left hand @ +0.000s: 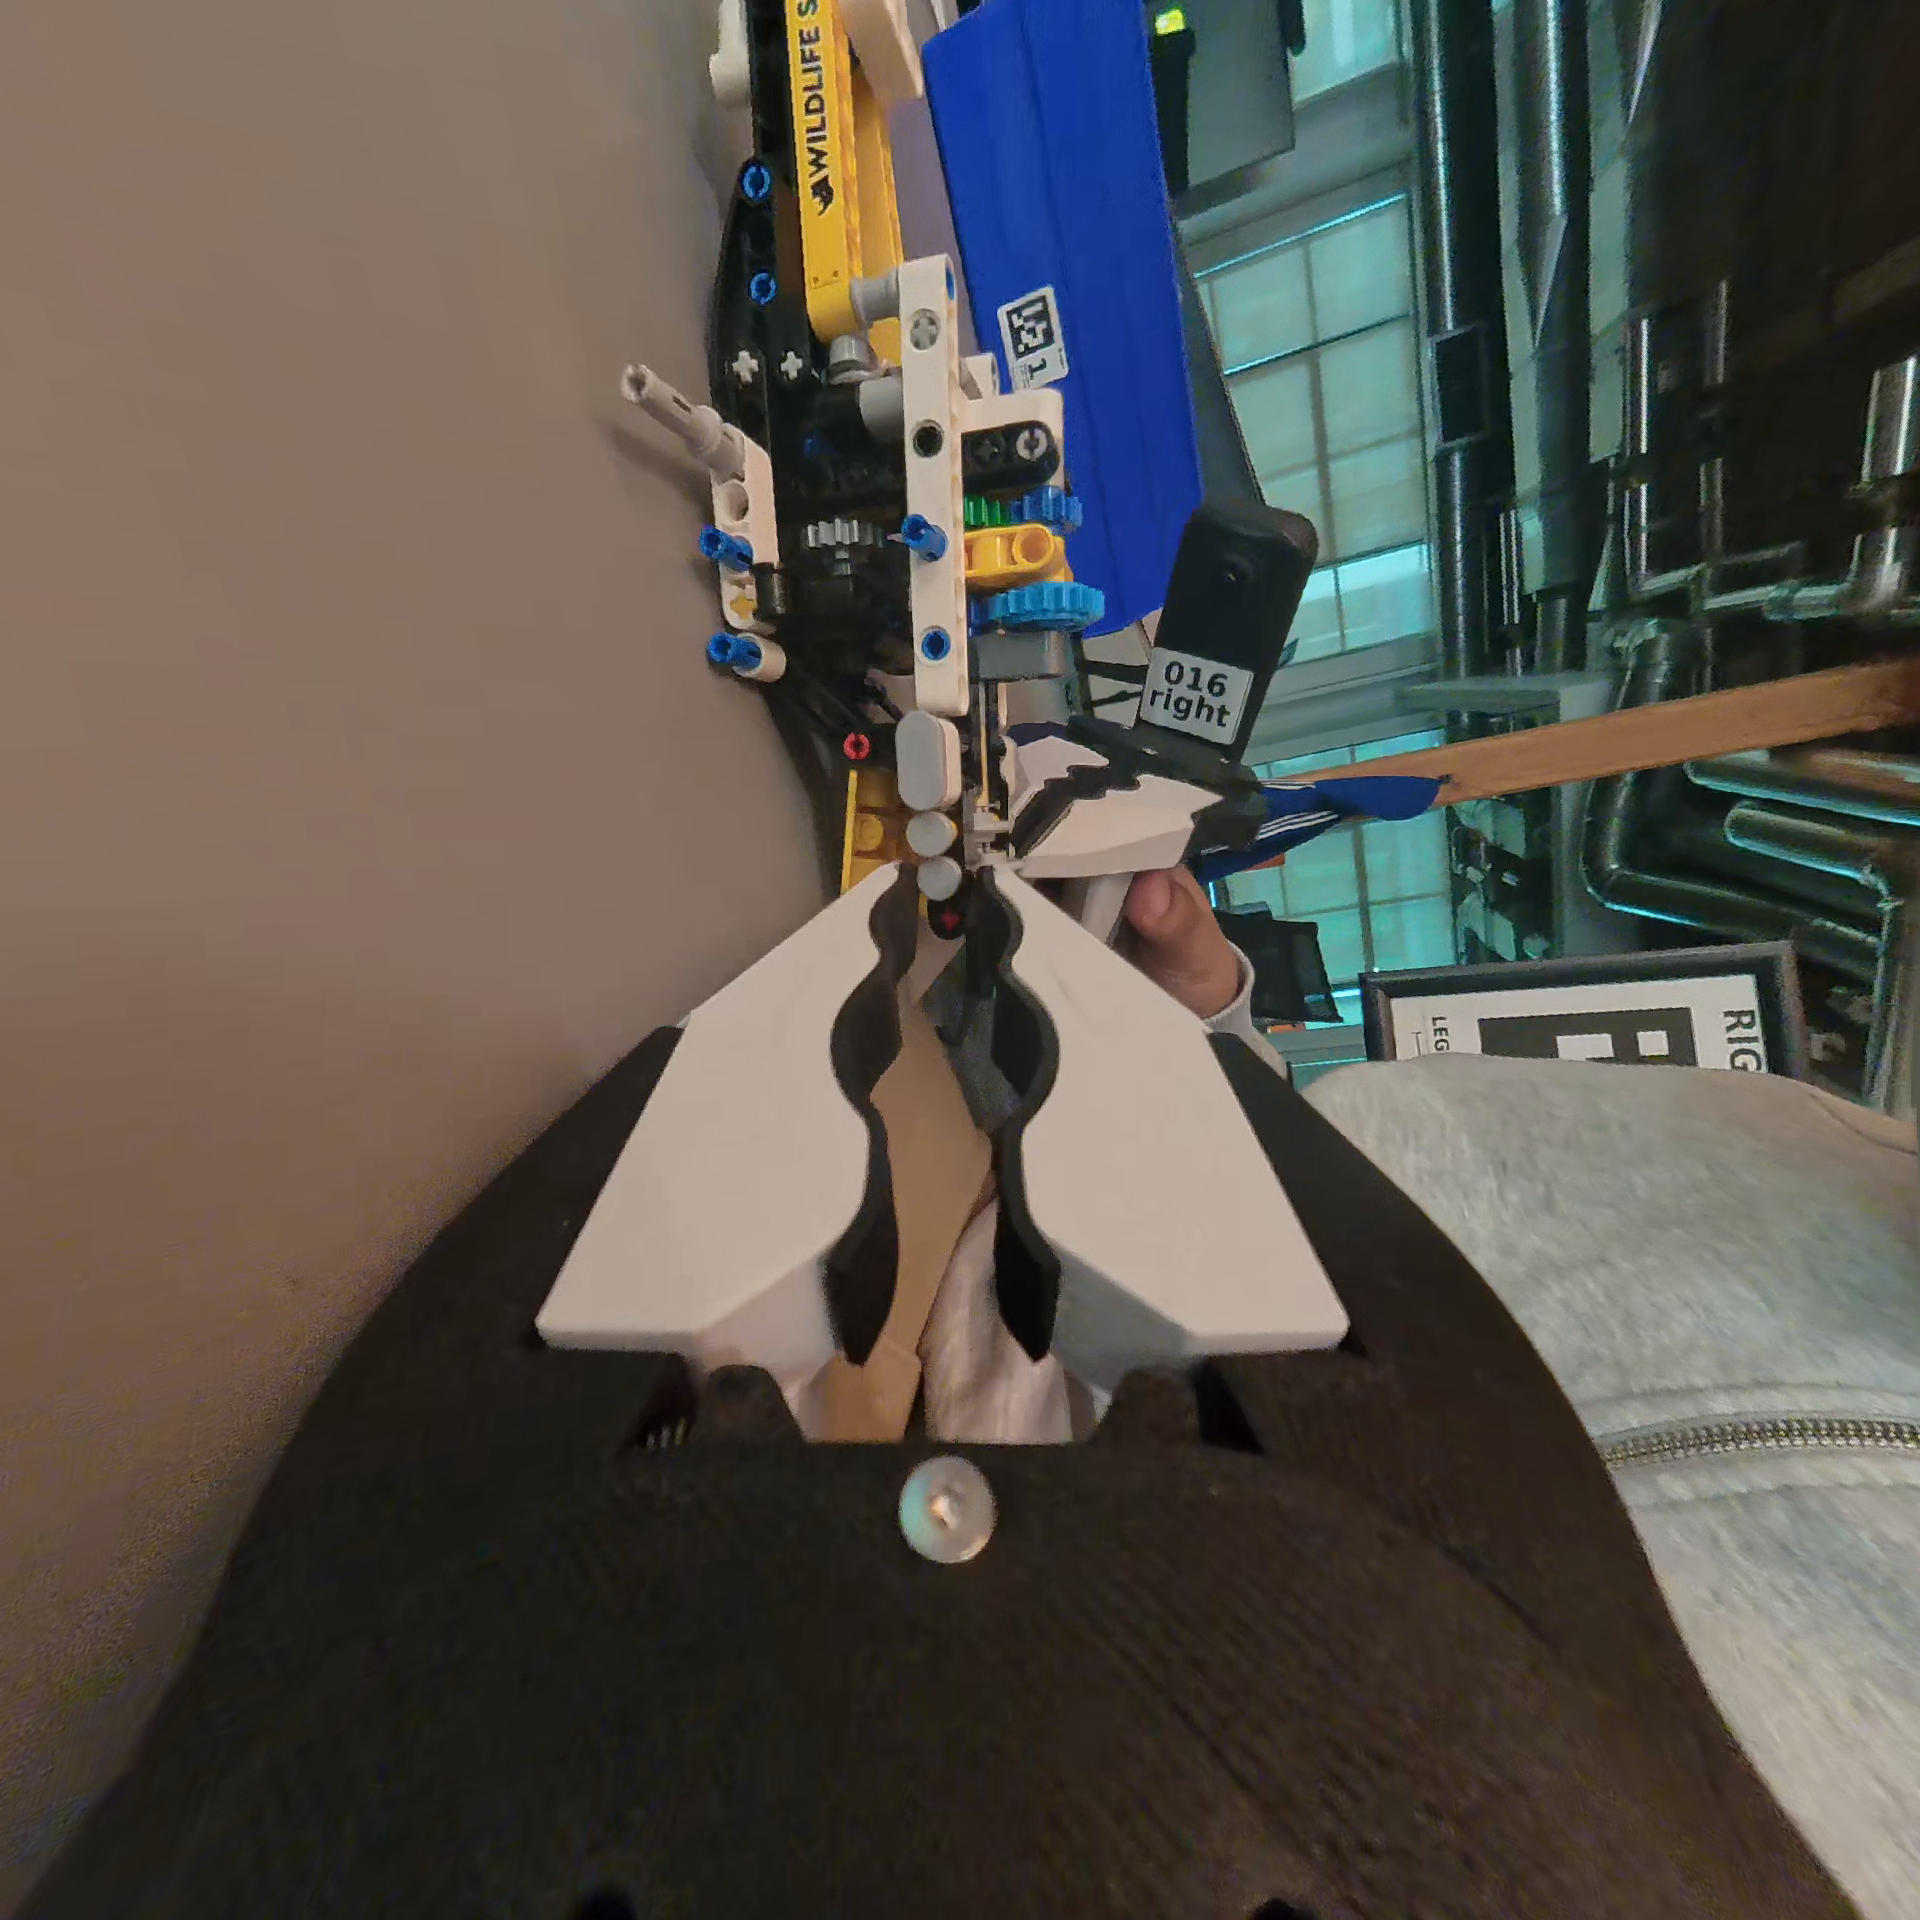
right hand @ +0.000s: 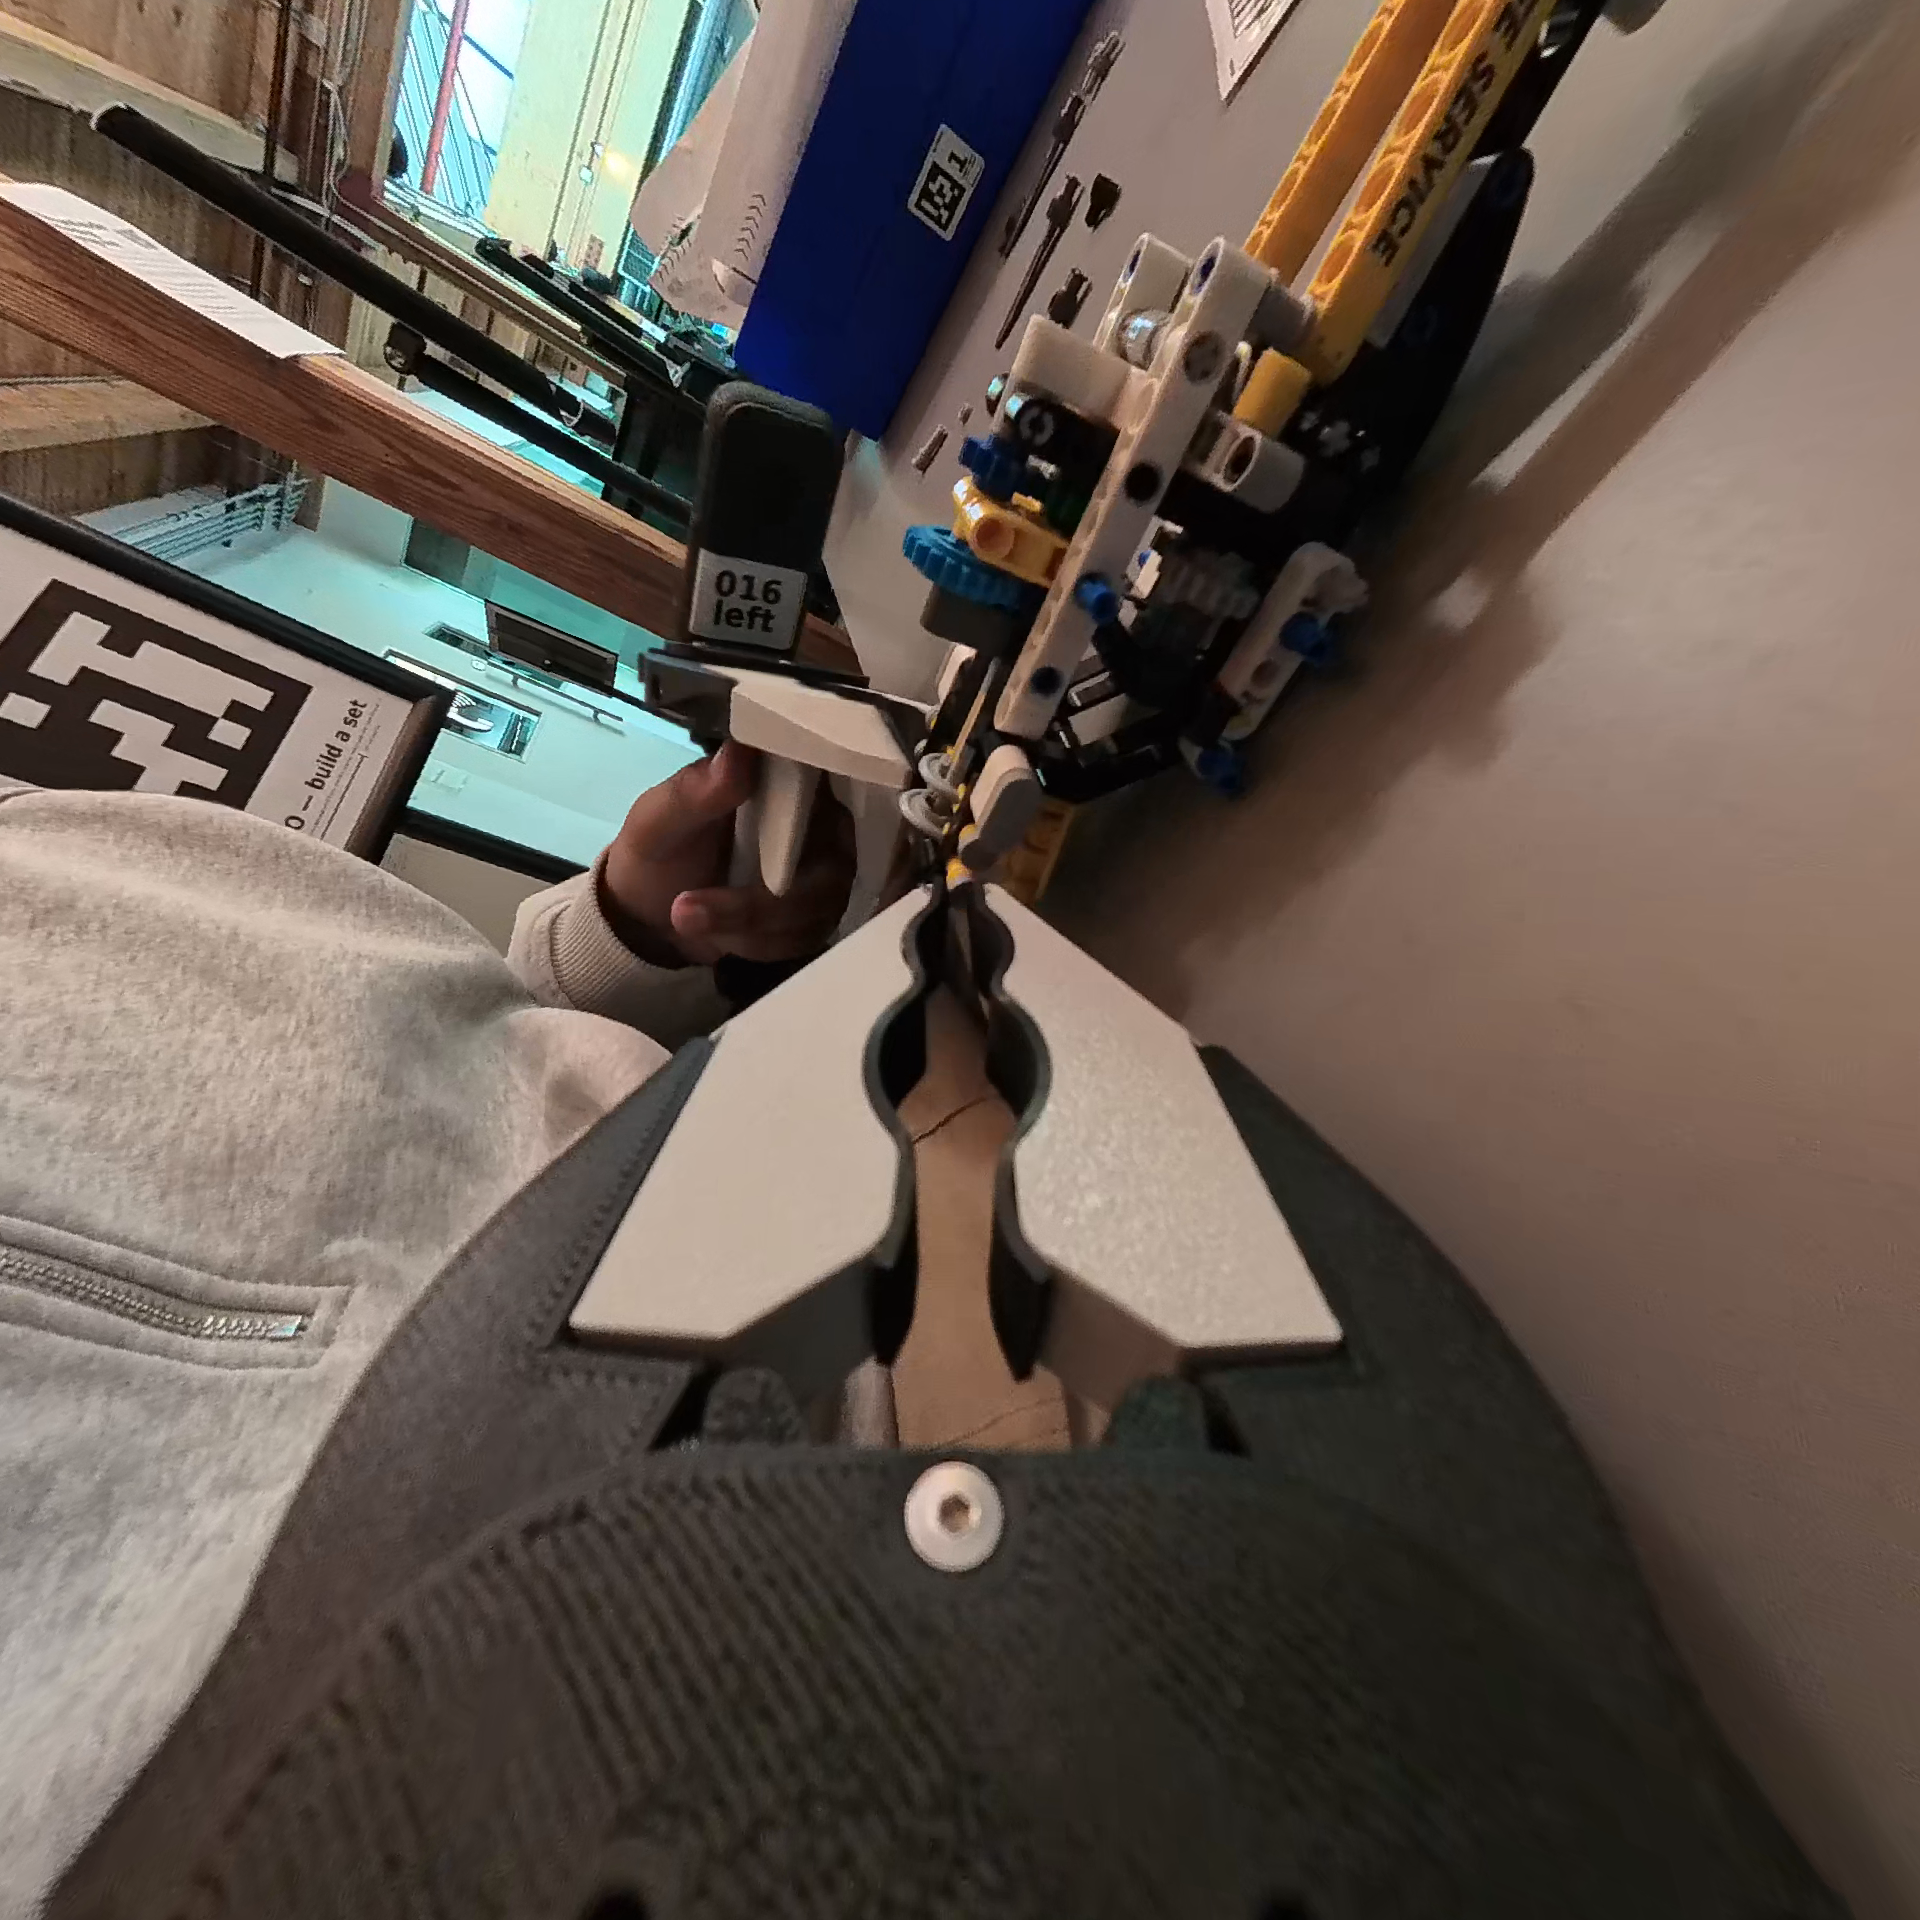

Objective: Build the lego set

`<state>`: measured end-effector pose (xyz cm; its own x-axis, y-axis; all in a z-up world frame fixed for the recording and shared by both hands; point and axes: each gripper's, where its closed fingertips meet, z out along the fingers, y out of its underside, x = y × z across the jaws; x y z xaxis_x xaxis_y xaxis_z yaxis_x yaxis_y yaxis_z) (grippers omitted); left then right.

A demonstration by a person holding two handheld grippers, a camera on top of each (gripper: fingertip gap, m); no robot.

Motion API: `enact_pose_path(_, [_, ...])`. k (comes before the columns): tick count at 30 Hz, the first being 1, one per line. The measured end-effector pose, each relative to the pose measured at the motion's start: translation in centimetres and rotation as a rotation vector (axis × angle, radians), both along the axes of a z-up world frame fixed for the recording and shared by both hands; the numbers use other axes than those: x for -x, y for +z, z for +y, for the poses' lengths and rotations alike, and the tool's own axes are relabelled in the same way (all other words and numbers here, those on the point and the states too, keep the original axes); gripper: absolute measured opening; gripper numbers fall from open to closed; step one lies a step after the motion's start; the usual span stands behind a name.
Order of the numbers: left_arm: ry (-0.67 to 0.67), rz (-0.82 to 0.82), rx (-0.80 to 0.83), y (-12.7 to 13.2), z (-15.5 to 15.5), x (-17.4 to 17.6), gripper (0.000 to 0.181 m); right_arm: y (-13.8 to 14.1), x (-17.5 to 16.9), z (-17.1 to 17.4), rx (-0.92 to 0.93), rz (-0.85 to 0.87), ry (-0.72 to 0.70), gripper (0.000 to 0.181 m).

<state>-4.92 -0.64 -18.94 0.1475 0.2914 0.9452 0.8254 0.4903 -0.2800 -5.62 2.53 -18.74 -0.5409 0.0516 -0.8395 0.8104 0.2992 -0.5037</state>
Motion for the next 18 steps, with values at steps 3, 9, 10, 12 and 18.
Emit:
enact_pose_path(3, [-0.024,-0.007,-0.009,0.0,0.0,-0.2,0.010,0.0,0.0,0.0,0.004,-0.004,0.001,0.000])
enact_pose_path(9, [-0.020,-0.003,0.037,-0.1,-1.2,-0.4,0.012,0.0,0.0,0.0,0.010,-0.009,0.003,0.000])
enact_pose_path(10, [-0.022,0.000,0.041,-0.1,-1.2,-0.4,0.012,0.0,0.0,0.0,0.010,-0.009,0.003,0.000])
enact_pose_path(12, [-0.026,0.005,0.034,0.0,-1.1,-0.3,0.012,0.0,0.0,0.0,0.011,-0.010,0.005,0.000])
enact_pose_path(18, [-0.050,0.000,-0.011,0.1,-0.8,-0.2,0.006,0.1,0.1,0.1,0.013,-0.011,0.006,0.000])
